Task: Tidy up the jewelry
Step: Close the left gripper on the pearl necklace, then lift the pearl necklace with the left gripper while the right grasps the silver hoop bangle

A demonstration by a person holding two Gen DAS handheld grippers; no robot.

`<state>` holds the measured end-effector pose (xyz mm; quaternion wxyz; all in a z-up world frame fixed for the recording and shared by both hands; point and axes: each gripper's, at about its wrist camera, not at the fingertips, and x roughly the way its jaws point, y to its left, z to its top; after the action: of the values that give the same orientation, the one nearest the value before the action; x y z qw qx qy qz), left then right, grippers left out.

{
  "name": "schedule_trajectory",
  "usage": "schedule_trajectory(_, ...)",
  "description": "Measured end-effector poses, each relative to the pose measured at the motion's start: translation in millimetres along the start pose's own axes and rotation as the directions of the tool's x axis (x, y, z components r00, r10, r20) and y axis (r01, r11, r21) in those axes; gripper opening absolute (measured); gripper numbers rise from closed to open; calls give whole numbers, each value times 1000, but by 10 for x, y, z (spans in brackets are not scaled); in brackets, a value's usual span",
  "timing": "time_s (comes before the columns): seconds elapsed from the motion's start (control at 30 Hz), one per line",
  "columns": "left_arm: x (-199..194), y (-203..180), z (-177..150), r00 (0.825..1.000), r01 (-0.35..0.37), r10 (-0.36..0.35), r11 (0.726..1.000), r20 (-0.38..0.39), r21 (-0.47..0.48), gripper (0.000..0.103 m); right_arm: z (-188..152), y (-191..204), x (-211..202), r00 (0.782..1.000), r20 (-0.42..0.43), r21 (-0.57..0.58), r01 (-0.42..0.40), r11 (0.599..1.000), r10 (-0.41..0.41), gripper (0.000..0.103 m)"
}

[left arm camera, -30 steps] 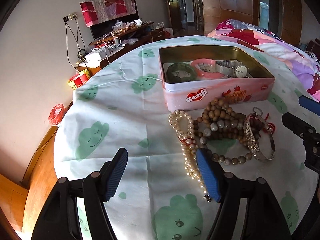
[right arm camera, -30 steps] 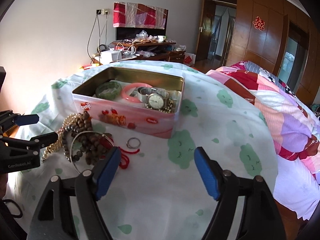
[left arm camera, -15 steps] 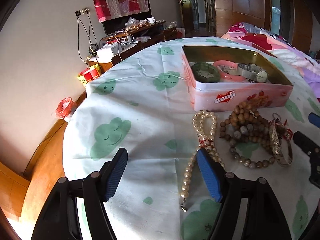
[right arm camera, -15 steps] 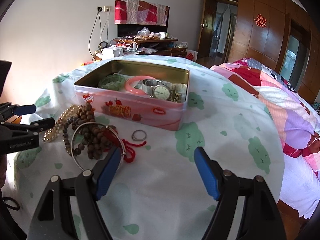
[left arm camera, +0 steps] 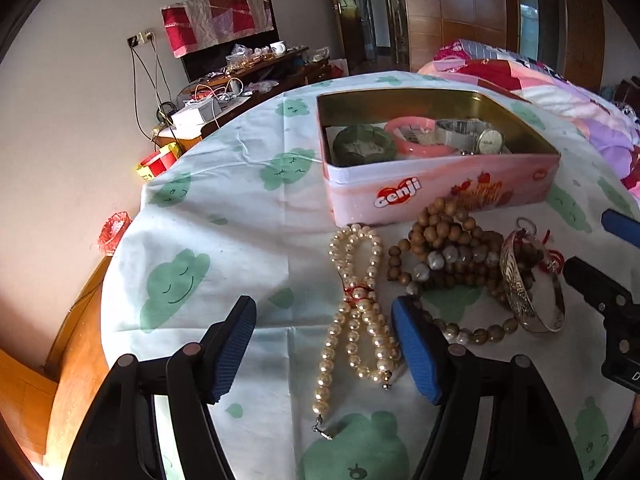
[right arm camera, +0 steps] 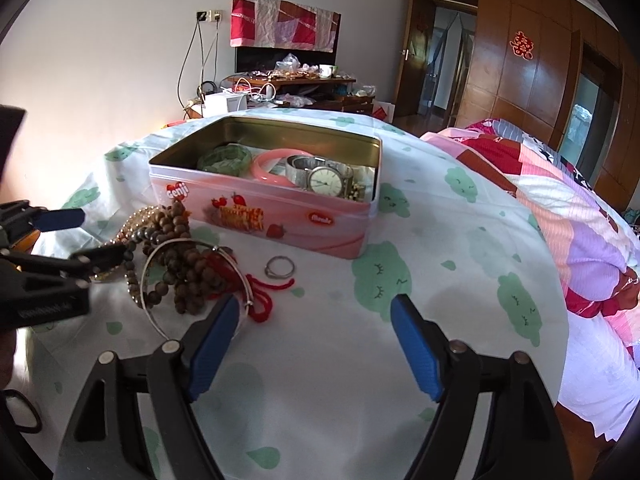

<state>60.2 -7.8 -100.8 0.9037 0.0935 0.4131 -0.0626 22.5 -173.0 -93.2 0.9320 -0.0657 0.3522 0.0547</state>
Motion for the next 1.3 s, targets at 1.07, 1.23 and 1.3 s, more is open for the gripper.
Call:
schedule_trajectory(1.07, -68, 226, -9, 999, 49, -49, 998, 14, -36, 53, 242, 287, 276, 988, -128, -161, -105, 981, 85, 43)
schedule_trajectory(1.23, -49, 227, -51, 999, 39, -39, 999, 23, -27, 43, 195, 358, 274, 984, -138, -173, -136, 975, 113, 14)
schedule_trajectory(1.3, -32, 246, -48, 999, 53, -53, 998, 10, -31, 12, 174, 373, 254, 983, -136, -176, -147, 973, 123, 11)
